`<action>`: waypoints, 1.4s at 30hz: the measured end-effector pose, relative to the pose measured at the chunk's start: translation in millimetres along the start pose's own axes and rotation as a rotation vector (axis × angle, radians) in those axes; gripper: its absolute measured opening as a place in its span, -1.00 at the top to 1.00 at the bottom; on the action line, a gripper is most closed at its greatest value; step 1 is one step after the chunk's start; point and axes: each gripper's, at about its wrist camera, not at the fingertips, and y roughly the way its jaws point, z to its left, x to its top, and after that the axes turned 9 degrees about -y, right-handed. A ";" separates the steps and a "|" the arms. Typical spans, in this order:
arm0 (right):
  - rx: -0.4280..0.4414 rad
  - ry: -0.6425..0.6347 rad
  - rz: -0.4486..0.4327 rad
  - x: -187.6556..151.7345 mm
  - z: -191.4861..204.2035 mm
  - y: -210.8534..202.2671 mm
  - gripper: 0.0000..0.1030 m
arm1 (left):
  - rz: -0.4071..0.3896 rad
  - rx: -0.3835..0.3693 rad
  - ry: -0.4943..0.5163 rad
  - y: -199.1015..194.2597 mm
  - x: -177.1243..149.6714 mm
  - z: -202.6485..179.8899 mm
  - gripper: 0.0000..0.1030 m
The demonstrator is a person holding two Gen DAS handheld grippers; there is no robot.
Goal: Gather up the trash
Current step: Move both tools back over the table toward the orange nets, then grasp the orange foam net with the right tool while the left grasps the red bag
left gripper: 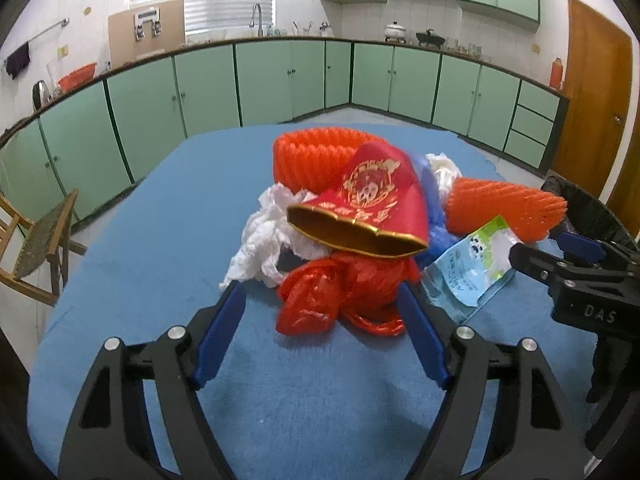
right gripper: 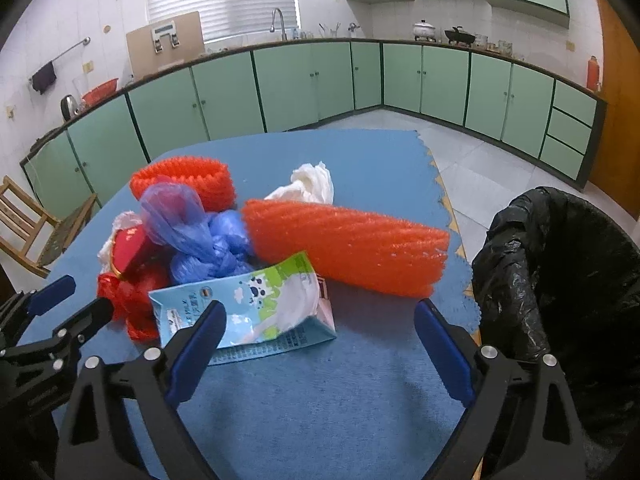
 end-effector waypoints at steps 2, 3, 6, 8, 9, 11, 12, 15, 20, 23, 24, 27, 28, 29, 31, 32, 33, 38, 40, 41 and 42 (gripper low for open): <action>-0.002 -0.004 0.007 -1.4 -0.3 0.9 -0.79 | 0.024 -0.011 -0.008 7.0 0.5 0.5 -0.29; -0.002 -0.004 0.009 -1.9 -0.2 1.3 -0.79 | 0.032 -0.019 -0.009 9.6 0.4 0.1 -0.21; 0.004 -0.001 0.013 -2.6 -1.2 0.8 -0.79 | 0.055 -0.045 -0.005 16.3 1.2 -3.2 -0.05; 0.009 0.006 0.013 -2.4 -3.0 -0.1 -0.74 | 0.076 -0.061 0.001 20.9 1.1 -6.0 0.20; 0.013 0.008 0.012 -2.4 -4.2 -0.5 -0.73 | 0.085 -0.068 0.002 22.7 0.9 -7.1 0.46; 0.019 0.009 0.009 -0.3 -4.0 -1.2 -0.69 | 0.093 -0.074 0.004 24.3 0.5 -8.1 0.78; 0.023 0.007 0.004 1.5 -3.0 -1.9 -0.68 | 0.089 -0.073 0.004 23.9 0.1 -9.8 0.85; 0.026 0.004 -0.005 5.1 -2.1 -2.9 -0.62 | 0.064 -0.066 -0.006 18.1 1.0 -9.3 0.93; 0.035 0.004 -0.017 9.9 -1.2 -5.9 -0.57 | 0.024 -0.072 -0.035 0.7 7.1 -8.1 0.95; 0.015 0.015 -0.035 13.1 -6.2 -8.8 -0.57 | -0.007 -0.084 -0.042 -11.0 13.3 -8.4 0.95; 0.007 0.022 -0.038 14.2 -9.3 -8.7 -0.57 | -0.011 -0.086 -0.038 -12.7 14.3 -9.4 0.95; -0.014 0.020 -0.036 16.4 -18.3 -5.1 -0.57 | -0.014 -0.084 -0.027 -11.7 13.0 -13.0 0.95; -0.026 0.013 -0.037 18.3 -21.5 -3.6 -0.57 | -0.012 -0.084 -0.027 -10.0 12.7 -13.4 0.95; -0.036 0.009 -0.040 20.1 -24.4 -3.0 -0.57 | -0.009 -0.083 -0.027 -7.7 12.6 -14.9 0.95; -0.038 0.010 -0.044 24.3 -30.3 -2.7 -0.57 | -0.006 -0.084 -0.031 -4.6 10.2 -16.0 0.95; -0.038 0.014 -0.045 25.9 -33.1 -3.2 -0.57 | 0.001 -0.087 -0.030 -0.8 10.3 -16.9 0.95; -0.034 0.019 -0.047 28.2 -35.7 -4.5 -0.57 | 0.005 -0.088 -0.028 1.5 10.0 -16.7 0.95; -0.036 0.035 -0.077 30.2 -43.2 -19.6 -0.61 | 0.030 -0.096 -0.025 11.5 10.0 -21.9 0.70; -0.055 0.047 -0.091 31.2 -48.1 -22.2 -0.71 | 0.034 -0.096 -0.025 13.9 10.0 -22.1 0.24; -0.065 0.049 -0.092 31.8 -50.5 -20.9 -0.76 | 0.034 -0.095 -0.028 15.3 9.9 -21.6 0.20; -0.066 0.046 -0.086 32.0 -52.7 -17.1 -0.77 | 0.034 -0.096 -0.029 16.5 9.9 -21.4 0.17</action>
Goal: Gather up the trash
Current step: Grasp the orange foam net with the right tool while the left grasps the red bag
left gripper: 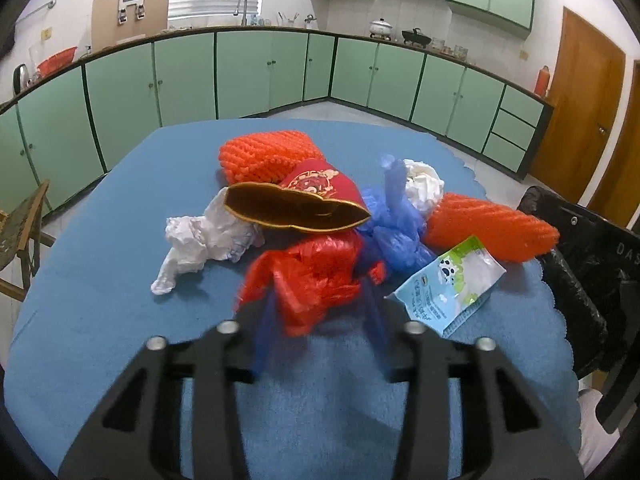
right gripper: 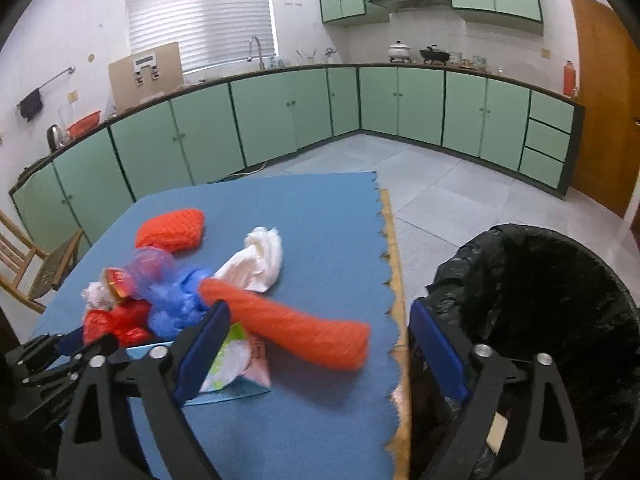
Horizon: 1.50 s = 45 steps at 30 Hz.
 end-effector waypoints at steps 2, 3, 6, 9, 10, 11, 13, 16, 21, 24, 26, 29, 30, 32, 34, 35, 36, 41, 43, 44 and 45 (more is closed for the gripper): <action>0.001 -0.011 0.029 -0.7 -1.8 10.9 -0.77 | 0.008 0.004 0.009 5.2 0.7 -2.2 0.11; 0.005 -0.014 0.038 -1.8 -2.1 15.0 -0.77 | 0.011 0.006 0.009 7.1 1.6 -3.5 0.10; 0.043 -0.003 0.076 -8.5 -3.1 29.6 -0.77 | 0.031 0.011 -0.004 15.7 3.9 -2.0 0.16; 0.083 0.007 0.109 -14.6 -2.7 38.5 -0.60 | 0.050 0.011 -0.008 21.5 5.0 -3.0 0.56; 0.109 0.007 0.114 -15.9 -1.6 39.0 -0.39 | 0.052 0.009 -0.008 22.2 4.6 -2.0 0.63; 0.137 0.005 0.121 -17.1 -0.9 39.9 -0.18 | 0.052 0.007 -0.010 22.0 4.6 -1.5 0.77; 0.173 -0.010 0.131 -18.3 0.4 40.1 0.18 | 0.043 0.010 -0.009 20.3 4.9 -0.9 0.84; 0.212 -0.017 0.121 -17.2 0.2 34.7 0.64 | 0.019 0.013 -0.003 12.1 5.4 -1.8 0.89; 0.231 -0.024 0.076 -9.3 0.7 15.5 0.84 | -0.021 0.005 -0.002 -9.2 12.1 -3.1 0.91; 0.235 -0.032 0.051 -3.4 3.4 2.3 0.88 | -0.047 0.001 -0.003 -24.8 15.1 -3.8 0.91; 0.233 -0.033 0.030 0.8 4.2 -8.2 0.88 | -0.061 -0.008 -0.007 -33.8 17.4 -4.3 0.92; 0.233 -0.036 0.002 7.0 4.8 -23.3 0.88 | -0.083 -0.025 -0.006 -48.5 20.9 -8.8 0.92; 0.230 -0.038 -0.008 9.1 4.6 -28.5 0.88 | -0.090 -0.029 -0.005 -51.6 21.4 -10.4 0.92; 0.225 -0.039 -0.025 12.3 3.6 -37.3 0.88 | -0.107 -0.044 -0.003 -62.3 21.5 -16.6 0.92; 0.219 -0.034 -0.038 14.1 1.2 -45.5 0.88 | -0.119 -0.058 0.002 -68.8 23.2 -21.8 0.92; 0.218 -0.031 -0.043 14.8 -0.7 -48.9 0.88 | -0.127 -0.068 0.006 -72.9 24.2 -26.1 0.92; 0.217 -0.026 -0.049 15.0 -2.6 -52.6 0.88 | -0.132 -0.076 0.008 -75.9 24.7 -29.2 0.92; 0.185 -0.006 -0.074 12.9 -19.0 -73.7 0.88 | -0.156 -0.129 0.028 -87.1 27.3 -51.4 0.92; 0.173 0.004 -0.082 9.9 -27.3 -81.6 0.88 | -0.161 -0.148 0.041 -89.7 26.1 -60.6 0.92; 0.167 0.008 -0.083 8.7 -30.3 -83.3 0.88 | -0.161 -0.162 0.049 -90.0 25.8 -67.7 0.92; 0.158 0.013 -0.084 7.2 -34.2 -86.0 0.88 | -0.159 -0.176 0.054 -89.6 25.4 -73.8 0.92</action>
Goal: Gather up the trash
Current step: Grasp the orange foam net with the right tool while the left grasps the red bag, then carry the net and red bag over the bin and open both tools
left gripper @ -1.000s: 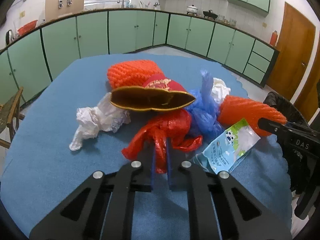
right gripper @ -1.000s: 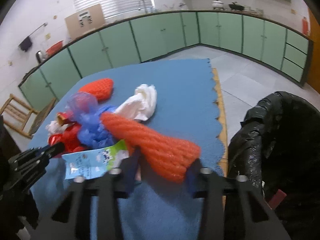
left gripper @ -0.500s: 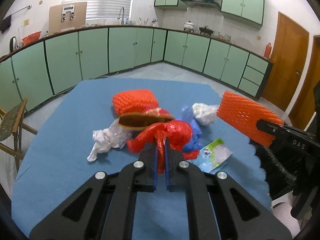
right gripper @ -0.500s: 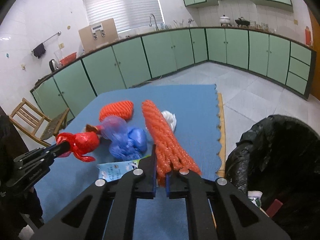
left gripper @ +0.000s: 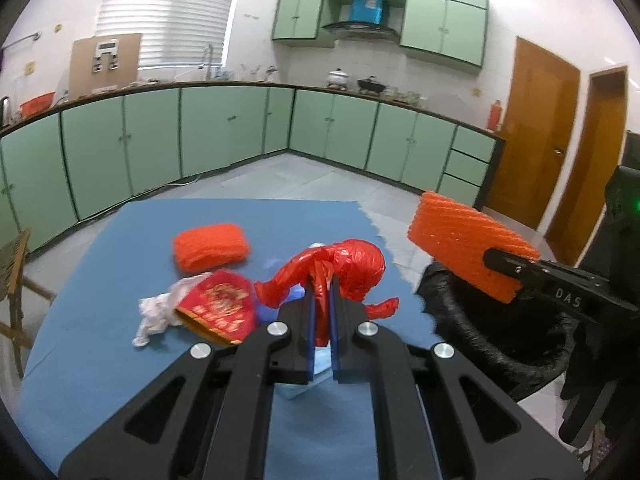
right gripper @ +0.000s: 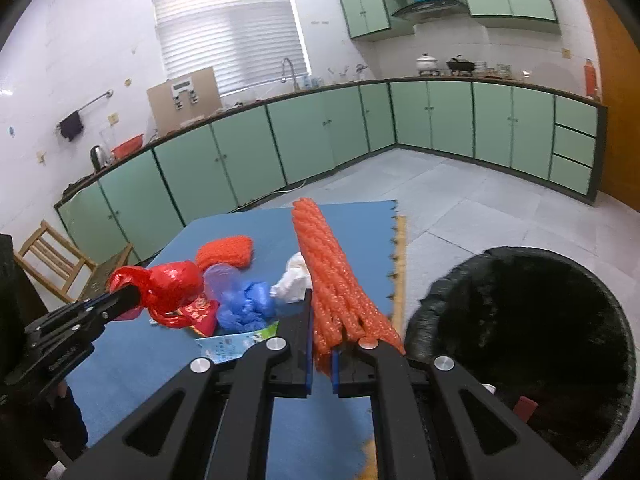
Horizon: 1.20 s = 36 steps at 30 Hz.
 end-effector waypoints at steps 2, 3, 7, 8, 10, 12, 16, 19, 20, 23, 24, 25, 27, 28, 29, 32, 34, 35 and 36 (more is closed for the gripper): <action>-0.024 0.010 -0.005 -3.3 -11.3 -9.0 0.88 | 0.006 -0.027 0.011 4.7 -1.4 -13.5 0.92; -0.036 0.017 -0.008 -5.0 -16.8 -13.0 0.88 | 0.008 -0.038 0.018 6.9 -2.1 -19.9 0.92; -0.083 0.050 -0.013 -11.6 -39.7 -28.6 0.88 | 0.015 -0.088 0.051 17.7 -6.2 -47.8 0.92; -0.097 0.057 -0.014 -13.2 -46.0 -32.6 0.88 | 0.018 -0.103 0.061 21.5 -7.3 -57.1 0.92; -0.129 0.074 -0.018 -17.2 -60.4 -41.4 0.88 | 0.022 -0.126 0.075 28.3 -9.4 -70.7 0.92; -0.152 0.089 -0.021 -20.0 -70.8 -47.7 0.88 | 0.030 -0.149 0.090 37.0 -12.2 -86.9 0.92; -0.208 0.128 -0.013 -30.8 -99.2 -58.3 0.88 | 0.049 -0.191 0.119 56.2 -19.2 -119.1 0.92; -0.240 0.155 0.002 -40.6 -118.3 -62.3 0.88 | 0.064 -0.217 0.147 73.4 -25.4 -143.6 0.92; -0.247 0.167 0.008 -43.2 -124.6 -63.1 0.88 | 0.071 -0.226 0.157 80.4 -27.7 -151.6 0.92; -0.269 0.194 0.034 -54.2 -140.8 -62.6 0.88 | 0.086 -0.241 0.180 96.7 -34.7 -169.5 0.92; -0.273 0.200 0.043 -58.1 -146.3 -62.3 0.88 | 0.091 -0.245 0.188 102.4 -37.1 -176.0 0.92; -0.277 0.206 0.055 -61.5 -151.1 -61.1 0.88 | 0.097 -0.247 0.194 107.0 -39.3 -180.8 0.92; -0.283 0.216 0.074 -68.1 -158.1 -58.7 0.85 | 0.115 -0.249 0.203 118.0 -45.3 -190.6 0.92; -0.283 0.221 0.089 -71.4 -161.7 -56.3 0.80 | 0.125 -0.248 0.205 123.0 -47.8 -194.0 0.92; -0.286 0.226 0.102 -74.8 -165.1 -54.4 0.79 | 0.138 -0.247 0.207 129.1 -50.3 -197.6 0.92; -0.285 0.237 0.137 -81.2 -172.7 -47.8 0.57 | 0.171 -0.245 0.213 141.5 -57.6 -204.8 0.91; -0.287 0.245 0.153 -82.9 -179.4 -44.8 0.42 | 0.192 -0.242 0.216 148.1 -61.9 -206.8 0.86; -0.288 0.245 0.153 -86.3 -178.7 -46.7 0.42 | 0.199 -0.242 0.216 151.2 -62.0 -206.1 0.85; -0.289 0.247 0.155 -87.5 -179.6 -46.7 0.42 | 0.203 -0.241 0.216 152.4 -61.1 -207.3 0.85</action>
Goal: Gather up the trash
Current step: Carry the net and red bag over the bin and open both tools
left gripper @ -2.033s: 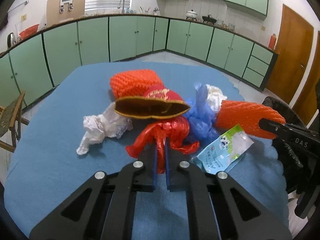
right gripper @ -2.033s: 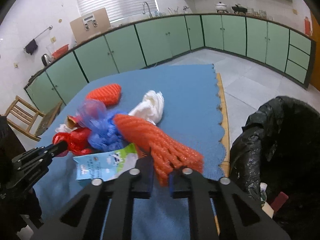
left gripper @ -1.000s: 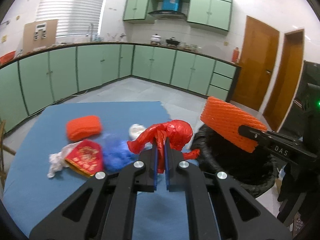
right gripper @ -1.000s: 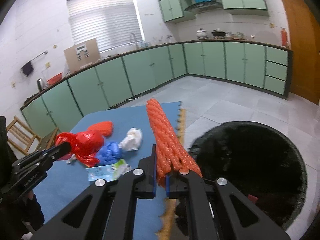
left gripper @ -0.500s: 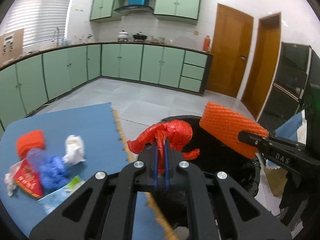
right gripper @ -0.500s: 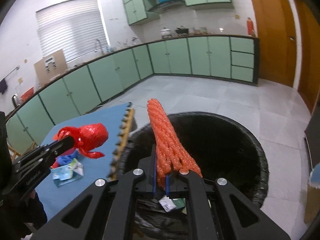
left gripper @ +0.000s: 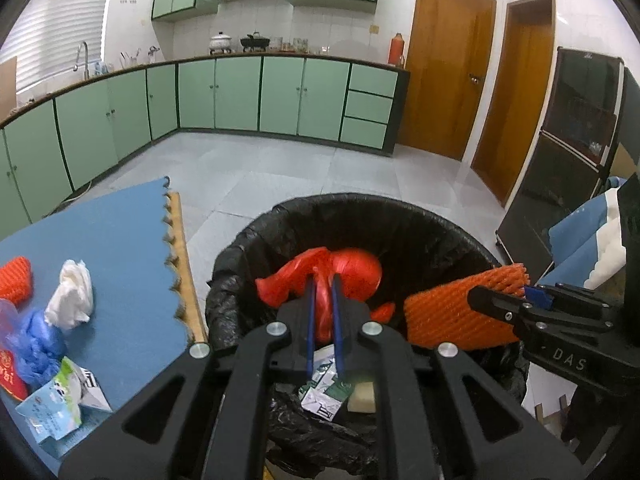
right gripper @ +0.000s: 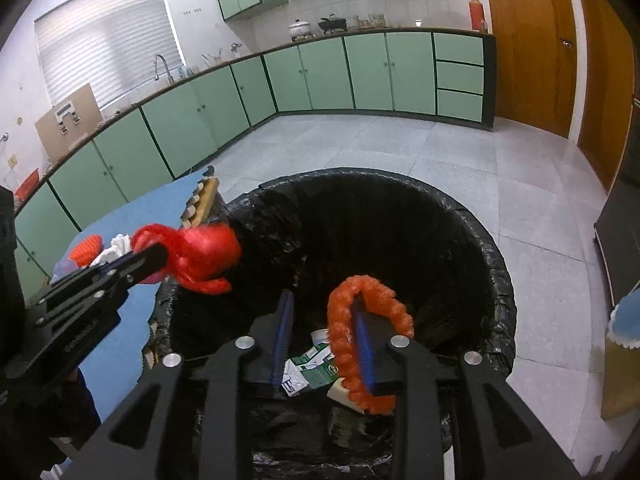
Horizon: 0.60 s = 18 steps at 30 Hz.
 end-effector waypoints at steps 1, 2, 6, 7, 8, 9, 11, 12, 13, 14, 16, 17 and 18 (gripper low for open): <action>-0.001 0.002 0.001 -1.0 -0.7 0.3 0.38 | 0.005 0.001 0.001 0.9 -0.9 0.5 0.80; -0.002 0.004 0.003 -1.4 -2.5 0.1 0.28 | 0.007 0.004 0.002 1.6 -1.8 0.9 0.63; -0.001 0.012 0.012 -1.9 -3.2 0.9 0.16 | 0.006 0.001 -0.010 1.6 -2.0 3.9 0.37; 0.000 0.012 0.016 -2.3 -2.3 0.9 0.12 | 0.007 0.000 -0.010 1.5 -1.5 3.8 0.37; 0.002 0.012 0.022 -3.1 -2.2 1.0 0.10 | 0.006 0.000 -0.012 1.5 -1.3 2.8 0.36; 0.004 0.012 0.026 -2.8 -2.1 1.8 0.10 | 0.004 -0.001 -0.013 0.2 -1.2 2.3 0.36; 0.006 0.010 0.055 -1.8 1.0 4.2 -0.02 | 0.001 -0.002 -0.014 -2.0 -1.1 3.1 0.35; 0.003 0.001 0.094 -2.4 2.8 8.5 -0.06 | -0.001 -0.002 -0.014 -3.0 -1.2 3.3 0.35; 0.000 -0.006 0.116 -4.4 4.0 11.6 -0.07 | -0.002 -0.001 -0.014 -3.5 -0.9 3.3 0.35; -0.001 -0.009 0.116 -5.9 4.7 12.1 -0.07 | -0.004 -0.001 -0.014 -4.3 -0.9 3.8 0.35; 0.010 0.004 0.105 -7.8 4.7 10.7 -0.07 | -0.008 0.002 -0.015 -6.6 -0.6 5.2 0.35; 0.011 0.009 0.103 -8.7 4.6 10.0 -0.07 | -0.010 0.004 -0.016 -7.7 -0.6 6.3 0.35; 0.011 0.014 0.098 -9.2 4.9 8.7 -0.07 | -0.009 0.005 -0.017 -8.1 -0.8 7.0 0.35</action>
